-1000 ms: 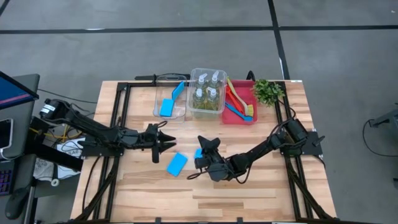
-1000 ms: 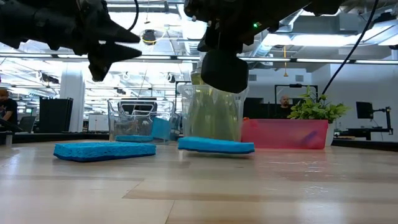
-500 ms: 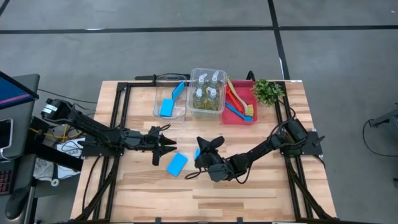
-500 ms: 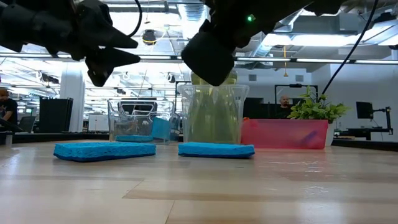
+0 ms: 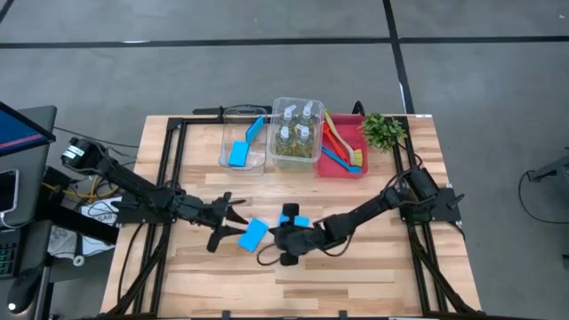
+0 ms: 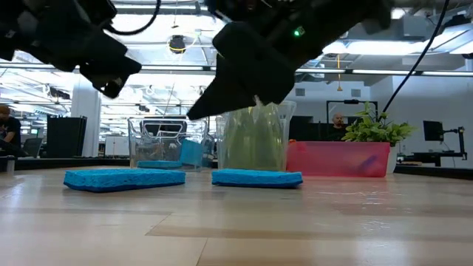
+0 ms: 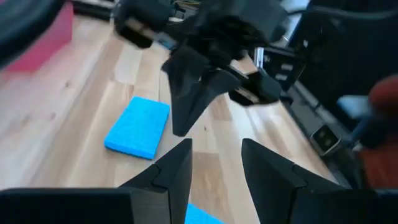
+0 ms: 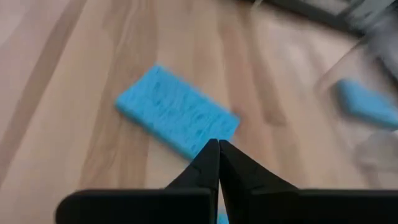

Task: Pick & Place Kitchen Sink Supplies
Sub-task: Put the blue sponge into the transparent bin

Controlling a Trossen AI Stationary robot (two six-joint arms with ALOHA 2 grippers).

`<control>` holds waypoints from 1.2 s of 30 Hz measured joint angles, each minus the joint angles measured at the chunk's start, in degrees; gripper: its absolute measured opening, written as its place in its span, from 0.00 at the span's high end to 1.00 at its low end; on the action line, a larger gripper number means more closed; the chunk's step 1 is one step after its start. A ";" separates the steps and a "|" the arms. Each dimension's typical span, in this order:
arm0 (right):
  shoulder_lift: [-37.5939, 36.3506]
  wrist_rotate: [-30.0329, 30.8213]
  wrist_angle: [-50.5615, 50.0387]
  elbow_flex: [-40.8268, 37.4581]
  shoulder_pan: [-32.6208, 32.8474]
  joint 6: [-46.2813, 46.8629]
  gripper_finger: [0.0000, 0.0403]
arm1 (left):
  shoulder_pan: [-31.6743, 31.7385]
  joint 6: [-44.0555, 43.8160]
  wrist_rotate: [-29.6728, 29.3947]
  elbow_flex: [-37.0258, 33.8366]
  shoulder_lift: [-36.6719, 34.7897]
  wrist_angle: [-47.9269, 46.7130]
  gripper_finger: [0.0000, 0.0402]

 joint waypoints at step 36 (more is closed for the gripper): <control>-8.57 -20.11 -37.79 7.11 -4.09 1.74 1.00 | -5.93 -12.52 -11.30 9.66 17.93 -19.72 0.50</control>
